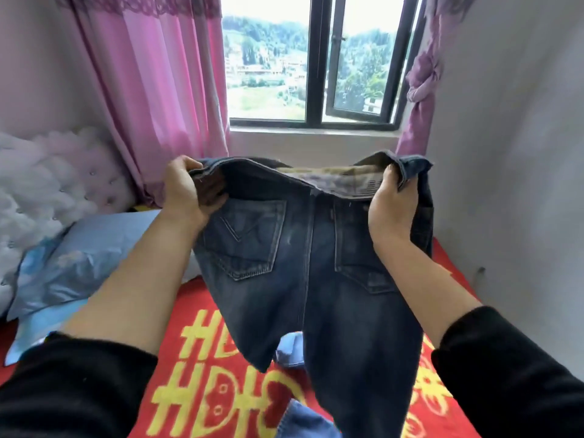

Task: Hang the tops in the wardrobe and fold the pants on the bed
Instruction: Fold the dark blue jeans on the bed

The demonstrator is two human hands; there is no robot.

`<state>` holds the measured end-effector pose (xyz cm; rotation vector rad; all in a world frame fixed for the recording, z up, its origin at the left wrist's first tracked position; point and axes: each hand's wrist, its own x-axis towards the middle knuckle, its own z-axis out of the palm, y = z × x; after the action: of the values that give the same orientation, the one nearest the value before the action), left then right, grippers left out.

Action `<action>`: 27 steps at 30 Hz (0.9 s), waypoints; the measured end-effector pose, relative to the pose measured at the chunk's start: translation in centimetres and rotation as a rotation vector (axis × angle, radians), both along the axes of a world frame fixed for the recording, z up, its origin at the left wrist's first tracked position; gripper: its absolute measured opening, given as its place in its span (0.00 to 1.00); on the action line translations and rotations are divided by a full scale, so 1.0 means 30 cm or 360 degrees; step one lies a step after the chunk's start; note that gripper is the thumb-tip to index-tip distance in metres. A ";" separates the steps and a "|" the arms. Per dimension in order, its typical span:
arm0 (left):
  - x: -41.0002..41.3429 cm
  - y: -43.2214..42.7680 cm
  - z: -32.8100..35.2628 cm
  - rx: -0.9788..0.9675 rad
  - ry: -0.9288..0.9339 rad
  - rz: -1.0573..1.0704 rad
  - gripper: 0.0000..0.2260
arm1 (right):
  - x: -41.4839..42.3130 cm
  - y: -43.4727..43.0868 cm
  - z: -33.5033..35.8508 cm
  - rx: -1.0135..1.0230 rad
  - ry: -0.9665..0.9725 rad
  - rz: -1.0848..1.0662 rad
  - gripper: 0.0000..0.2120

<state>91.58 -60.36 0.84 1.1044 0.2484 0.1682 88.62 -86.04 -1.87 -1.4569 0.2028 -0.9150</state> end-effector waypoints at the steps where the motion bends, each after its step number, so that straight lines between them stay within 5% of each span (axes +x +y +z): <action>1: 0.056 0.004 -0.022 0.0243 0.0195 -0.0135 0.10 | 0.059 -0.019 -0.035 -0.0010 0.0199 -0.0009 0.20; 5: 0.268 -0.030 -0.108 0.0702 0.0617 -0.0577 0.08 | 0.299 -0.108 -0.146 -0.0386 0.1109 0.0169 0.22; 7: 0.377 -0.066 -0.116 0.0663 0.0518 -0.0594 0.07 | 0.407 -0.147 -0.109 -0.0559 0.1190 0.0209 0.23; 10: 0.529 -0.108 -0.029 0.0322 0.0081 -0.0616 0.11 | 0.541 -0.182 0.028 -0.0631 0.0799 0.0193 0.22; 13: 0.643 -0.131 0.141 -0.0060 -0.0377 -0.0488 0.03 | 0.628 -0.213 0.178 -0.0934 0.0386 -0.0092 0.28; 18: 0.706 -0.153 0.296 -0.0612 -0.0760 -0.0465 0.17 | 0.654 -0.239 0.289 -0.0906 -0.0031 -0.0253 0.30; 27: 0.610 -0.150 -0.114 -0.0482 -0.0310 -0.0364 0.29 | 0.532 -0.252 -0.143 -0.0721 0.0228 0.0014 0.21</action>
<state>109.86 -64.86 -2.58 0.8012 -0.0280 0.0310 104.57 -93.60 -6.15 -1.9438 0.0967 -0.8849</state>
